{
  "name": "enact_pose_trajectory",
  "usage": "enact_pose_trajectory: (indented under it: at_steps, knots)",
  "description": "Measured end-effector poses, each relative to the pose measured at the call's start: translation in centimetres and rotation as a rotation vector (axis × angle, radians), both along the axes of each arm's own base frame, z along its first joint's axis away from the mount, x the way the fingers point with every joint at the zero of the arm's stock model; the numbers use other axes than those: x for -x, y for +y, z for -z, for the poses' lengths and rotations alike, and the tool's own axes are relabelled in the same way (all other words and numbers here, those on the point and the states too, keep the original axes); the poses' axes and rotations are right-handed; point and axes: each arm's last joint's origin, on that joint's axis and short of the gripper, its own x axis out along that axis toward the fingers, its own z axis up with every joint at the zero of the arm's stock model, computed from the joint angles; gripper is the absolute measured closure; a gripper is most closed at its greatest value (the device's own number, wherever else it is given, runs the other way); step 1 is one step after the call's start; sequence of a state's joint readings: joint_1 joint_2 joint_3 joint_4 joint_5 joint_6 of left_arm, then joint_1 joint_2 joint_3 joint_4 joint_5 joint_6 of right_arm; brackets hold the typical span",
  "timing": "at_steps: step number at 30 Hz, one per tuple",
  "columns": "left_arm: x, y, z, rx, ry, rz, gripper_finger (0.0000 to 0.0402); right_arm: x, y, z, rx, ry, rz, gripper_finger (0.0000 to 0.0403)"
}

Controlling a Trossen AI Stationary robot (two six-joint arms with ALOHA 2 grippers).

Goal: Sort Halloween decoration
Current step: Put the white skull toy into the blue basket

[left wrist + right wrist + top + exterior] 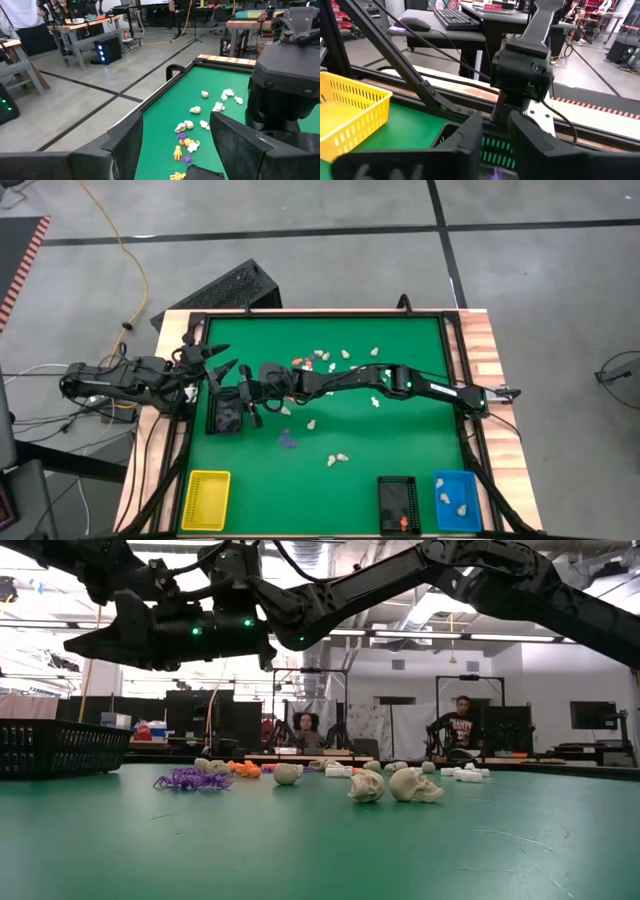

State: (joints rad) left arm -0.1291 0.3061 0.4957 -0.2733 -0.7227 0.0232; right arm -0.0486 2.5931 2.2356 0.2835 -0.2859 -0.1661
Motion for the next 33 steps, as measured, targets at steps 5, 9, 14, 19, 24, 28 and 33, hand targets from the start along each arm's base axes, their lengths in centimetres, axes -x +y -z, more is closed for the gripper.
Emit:
enact_pose_trajectory:
  at_steps: [5, 9, 14, 19, 24, 28, 33]
  knots:
    - [0.0, 0.0, 0.0, 0.0, 0.002, 0.0, 0.0181, 0.2, 0.0, 0.2, -0.009, 0.068, 0.002, 0.0235]
    - [0.0, 0.0, 0.1, -0.001, 0.01, 0.0, 0.0181, 1.5, -0.5, -1.0, 0.04, 0.256, -0.002, 0.0224]
    - [0.0, 0.0, 0.3, -0.005, 0.036, 0.0, 0.0181, 4.7, -1.8, -3.3, 0.109, 0.531, -0.028, 0.0234]
    - [0.1, 0.0, 0.5, -0.002, 0.048, 0.0, 0.0181, 9.3, -3.1, -5.2, 0.088, 0.857, -0.083, 0.0256]
    - [0.4, 0.1, 0.4, 0.0, 0.036, 0.0, 0.0181, 13.4, -4.1, -7.1, 0.037, 1.07, -0.083, 0.0282]
    - [0.9, 0.1, 0.6, 0.023, 0.035, 0.008, 0.0181, 17.0, -3.6, -7.5, -0.002, 1.167, -0.074, 0.0295]
    - [1.5, 0.2, 1.0, 0.054, 0.048, 0.005, 0.0181, 21.4, -2.5, -6.6, -0.069, 1.018, 0.006, 0.0301]
